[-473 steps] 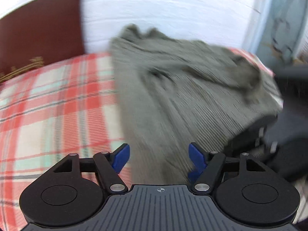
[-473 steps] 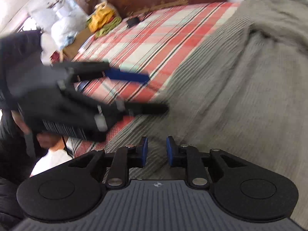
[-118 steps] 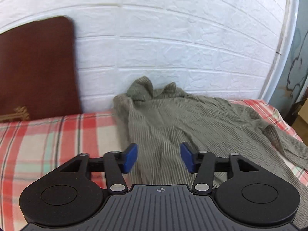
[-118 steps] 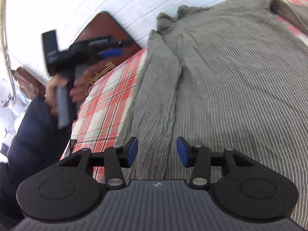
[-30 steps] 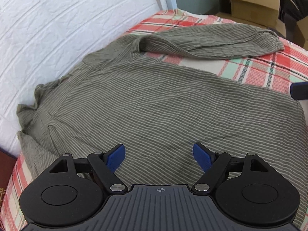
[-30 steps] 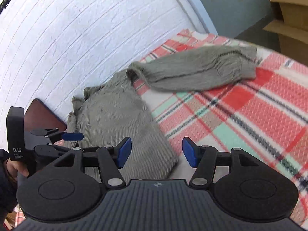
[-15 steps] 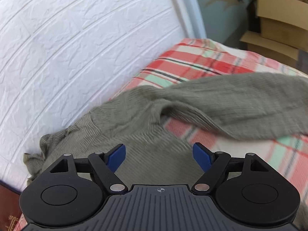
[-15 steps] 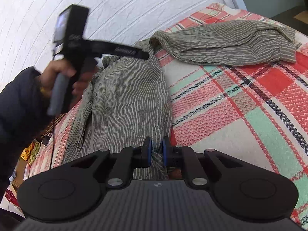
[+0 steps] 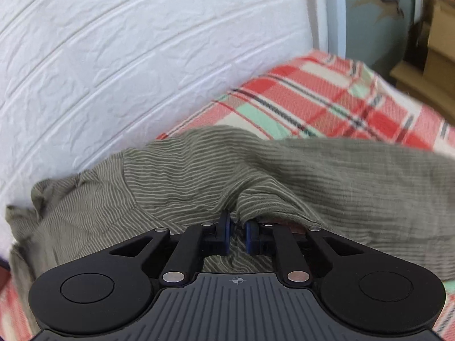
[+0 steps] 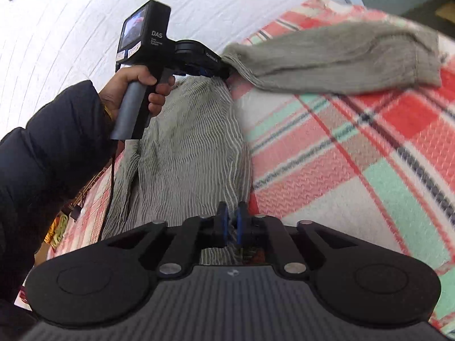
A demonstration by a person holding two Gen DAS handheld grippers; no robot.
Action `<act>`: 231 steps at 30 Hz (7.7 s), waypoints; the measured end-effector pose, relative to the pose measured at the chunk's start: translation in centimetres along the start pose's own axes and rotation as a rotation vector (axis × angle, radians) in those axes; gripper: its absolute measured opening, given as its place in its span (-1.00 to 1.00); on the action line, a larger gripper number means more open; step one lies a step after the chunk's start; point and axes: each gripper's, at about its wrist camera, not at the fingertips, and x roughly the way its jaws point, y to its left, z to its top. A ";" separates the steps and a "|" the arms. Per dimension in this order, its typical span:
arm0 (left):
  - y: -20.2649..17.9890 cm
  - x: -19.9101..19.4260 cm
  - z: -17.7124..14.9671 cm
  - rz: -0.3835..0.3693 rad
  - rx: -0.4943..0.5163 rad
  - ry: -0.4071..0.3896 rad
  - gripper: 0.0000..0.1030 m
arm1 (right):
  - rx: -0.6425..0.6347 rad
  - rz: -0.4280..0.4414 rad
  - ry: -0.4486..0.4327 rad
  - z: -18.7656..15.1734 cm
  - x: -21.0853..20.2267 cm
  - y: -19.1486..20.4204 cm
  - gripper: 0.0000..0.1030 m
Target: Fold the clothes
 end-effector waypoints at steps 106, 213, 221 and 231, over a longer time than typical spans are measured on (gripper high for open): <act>1.8 -24.1 -32.2 -0.066 0.025 -0.153 -1.00 | -0.644 -0.086 0.136 -6.2 -2.5 12.3 -0.58; 22.5 -12.0 -7.1 -0.046 -0.227 0.022 0.57 | -0.301 0.421 0.194 8.6 9.4 15.9 -0.78; 20.0 -8.0 -1.4 -0.075 -0.184 0.054 0.58 | -0.309 0.556 0.323 6.3 11.4 17.9 -0.78; 16.0 -6.6 -0.2 -0.030 -0.002 0.176 0.65 | -0.325 0.727 0.433 4.9 13.7 21.0 -0.74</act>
